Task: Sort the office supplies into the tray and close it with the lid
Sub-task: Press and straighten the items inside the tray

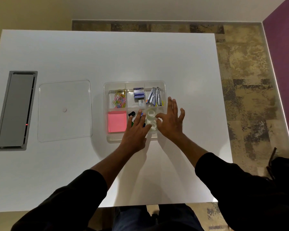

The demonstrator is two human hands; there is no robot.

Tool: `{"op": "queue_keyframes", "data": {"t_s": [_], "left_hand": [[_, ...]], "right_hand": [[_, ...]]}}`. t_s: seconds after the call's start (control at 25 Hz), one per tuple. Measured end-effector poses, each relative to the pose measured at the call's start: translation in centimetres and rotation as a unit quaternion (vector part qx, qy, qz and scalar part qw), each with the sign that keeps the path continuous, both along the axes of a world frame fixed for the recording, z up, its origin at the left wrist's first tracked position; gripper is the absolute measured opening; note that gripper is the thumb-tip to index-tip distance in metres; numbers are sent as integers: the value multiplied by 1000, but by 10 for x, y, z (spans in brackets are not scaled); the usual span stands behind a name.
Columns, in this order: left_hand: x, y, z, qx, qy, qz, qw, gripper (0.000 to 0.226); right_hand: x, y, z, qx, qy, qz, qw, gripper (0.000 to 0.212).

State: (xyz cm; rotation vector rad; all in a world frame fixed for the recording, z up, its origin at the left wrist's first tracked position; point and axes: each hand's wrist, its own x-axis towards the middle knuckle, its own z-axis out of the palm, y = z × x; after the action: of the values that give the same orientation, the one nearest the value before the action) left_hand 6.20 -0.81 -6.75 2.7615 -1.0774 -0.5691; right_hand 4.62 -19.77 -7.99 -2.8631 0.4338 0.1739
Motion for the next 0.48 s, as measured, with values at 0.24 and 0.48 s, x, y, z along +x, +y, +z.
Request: {"op": "queue_keyframes", "data": {"t_s": [0.24,0.48], "left_hand": [[-2,4,7,-18,-7,2,1000,77],[-9,22,21,-104,-22,42,993,87]], "right_hand": [[-2,0,11,13,-10,-7,1000,7],[-13,-5,32,64,-101,-60,991,24]]}}
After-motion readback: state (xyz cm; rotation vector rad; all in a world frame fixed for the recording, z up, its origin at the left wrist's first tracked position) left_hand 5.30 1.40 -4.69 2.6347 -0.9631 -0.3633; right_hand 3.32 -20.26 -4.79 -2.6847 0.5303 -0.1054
